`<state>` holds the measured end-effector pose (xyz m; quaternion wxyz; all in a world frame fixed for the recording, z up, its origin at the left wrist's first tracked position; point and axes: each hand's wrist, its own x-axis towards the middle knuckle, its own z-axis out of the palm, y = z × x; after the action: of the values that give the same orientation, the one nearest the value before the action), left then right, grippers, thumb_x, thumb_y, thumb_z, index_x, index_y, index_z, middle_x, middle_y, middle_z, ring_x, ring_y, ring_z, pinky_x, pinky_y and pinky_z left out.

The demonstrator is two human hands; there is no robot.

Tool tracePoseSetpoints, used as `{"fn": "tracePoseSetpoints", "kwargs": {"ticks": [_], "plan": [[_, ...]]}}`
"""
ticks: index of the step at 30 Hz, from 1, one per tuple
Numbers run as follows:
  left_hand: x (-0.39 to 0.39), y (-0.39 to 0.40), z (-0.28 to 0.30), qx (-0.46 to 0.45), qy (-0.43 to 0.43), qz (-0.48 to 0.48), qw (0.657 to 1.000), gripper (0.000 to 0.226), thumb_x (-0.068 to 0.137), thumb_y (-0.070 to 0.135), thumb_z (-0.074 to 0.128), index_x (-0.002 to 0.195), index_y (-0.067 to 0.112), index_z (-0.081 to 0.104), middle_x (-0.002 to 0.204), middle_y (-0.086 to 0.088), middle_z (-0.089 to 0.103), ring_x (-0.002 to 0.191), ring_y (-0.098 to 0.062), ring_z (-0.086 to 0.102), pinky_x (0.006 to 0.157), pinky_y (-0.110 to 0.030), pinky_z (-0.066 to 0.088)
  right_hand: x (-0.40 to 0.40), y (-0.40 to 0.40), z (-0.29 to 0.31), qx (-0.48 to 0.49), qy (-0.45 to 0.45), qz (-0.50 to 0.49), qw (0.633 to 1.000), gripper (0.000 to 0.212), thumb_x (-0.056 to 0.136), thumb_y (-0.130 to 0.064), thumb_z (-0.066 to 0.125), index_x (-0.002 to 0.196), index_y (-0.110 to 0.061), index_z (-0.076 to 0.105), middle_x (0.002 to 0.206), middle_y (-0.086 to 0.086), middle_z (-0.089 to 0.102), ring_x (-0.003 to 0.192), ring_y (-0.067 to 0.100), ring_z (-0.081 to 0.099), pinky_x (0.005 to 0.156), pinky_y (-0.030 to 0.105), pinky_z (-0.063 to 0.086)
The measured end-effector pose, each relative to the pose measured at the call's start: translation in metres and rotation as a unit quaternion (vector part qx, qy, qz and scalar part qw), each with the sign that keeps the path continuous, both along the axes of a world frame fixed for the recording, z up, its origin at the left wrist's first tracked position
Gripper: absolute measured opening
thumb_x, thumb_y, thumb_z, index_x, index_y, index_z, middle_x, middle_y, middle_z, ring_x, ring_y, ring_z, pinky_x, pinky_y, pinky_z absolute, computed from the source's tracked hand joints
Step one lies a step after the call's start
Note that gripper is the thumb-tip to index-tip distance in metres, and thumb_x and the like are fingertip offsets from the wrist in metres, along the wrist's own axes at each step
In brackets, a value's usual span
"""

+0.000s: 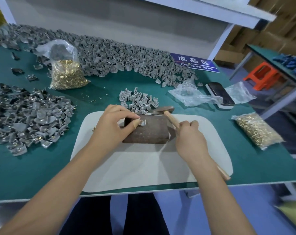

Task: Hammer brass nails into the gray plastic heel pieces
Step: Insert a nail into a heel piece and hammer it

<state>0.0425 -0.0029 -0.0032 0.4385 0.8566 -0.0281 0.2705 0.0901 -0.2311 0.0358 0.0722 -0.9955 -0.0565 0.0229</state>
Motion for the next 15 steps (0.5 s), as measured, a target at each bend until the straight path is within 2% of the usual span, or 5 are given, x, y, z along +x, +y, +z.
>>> {"fn": "tracePoseSetpoints", "kwargs": {"ticks": [2, 5, 9, 11, 15], "plan": [[0.002, 0.002, -0.002, 0.001, 0.009, 0.01, 1.0, 0.007, 0.086, 0.023, 0.081, 0.092, 0.026, 0.079, 0.095, 0.01, 0.068, 0.103, -0.016, 0.056, 0.093, -0.019, 0.039, 0.0, -0.007, 0.007, 0.005, -0.018, 0.002, 1.0, 0.024, 0.108, -0.022, 0.041, 0.123, -0.007, 0.053, 0.116, 0.013, 0.045, 0.083, 0.041, 0.057, 0.07, 0.041, 0.039], [0.002, 0.006, -0.004, 0.001, 0.017, 0.02, 1.0, 0.011, 0.086, 0.023, 0.081, 0.09, 0.031, 0.075, 0.096, 0.01, 0.068, 0.104, -0.016, 0.055, 0.092, -0.018, 0.038, -0.009, -0.015, 0.018, 0.132, -0.056, 0.022, 0.989, 0.025, 0.109, -0.027, 0.035, 0.108, -0.013, 0.056, 0.102, 0.005, 0.056, 0.077, 0.029, 0.054, 0.067, 0.04, 0.04], [0.002, 0.005, -0.004, -0.009, 0.028, 0.022, 0.999, 0.015, 0.085, 0.024, 0.082, 0.088, 0.037, 0.073, 0.095, 0.013, 0.066, 0.104, -0.014, 0.054, 0.091, -0.017, 0.037, -0.021, -0.009, 0.03, 0.393, 0.073, -0.012, 0.916, 0.03, 0.109, -0.031, 0.035, 0.101, -0.022, 0.062, 0.07, -0.01, 0.057, 0.047, 0.008, 0.044, 0.045, 0.023, 0.035], [0.001, 0.004, -0.004, -0.011, 0.029, 0.025, 0.999, 0.013, 0.085, 0.024, 0.082, 0.088, 0.034, 0.074, 0.095, 0.011, 0.066, 0.104, -0.015, 0.055, 0.092, -0.022, 0.04, -0.028, -0.006, 0.03, 0.403, 0.104, 0.016, 0.909, 0.027, 0.109, -0.034, 0.038, 0.105, -0.025, 0.063, 0.062, -0.012, 0.052, 0.043, 0.005, 0.038, 0.04, 0.017, 0.029], [0.002, 0.004, -0.004, -0.004, 0.028, 0.038, 0.999, 0.009, 0.084, 0.026, 0.082, 0.087, 0.032, 0.076, 0.092, 0.01, 0.065, 0.101, -0.016, 0.055, 0.089, -0.034, 0.045, -0.038, 0.0, 0.025, 0.349, 0.07, 0.093, 0.93, 0.025, 0.11, -0.035, 0.038, 0.113, -0.036, 0.063, 0.059, -0.013, 0.054, 0.046, 0.002, 0.043, 0.049, 0.016, 0.03]]}}
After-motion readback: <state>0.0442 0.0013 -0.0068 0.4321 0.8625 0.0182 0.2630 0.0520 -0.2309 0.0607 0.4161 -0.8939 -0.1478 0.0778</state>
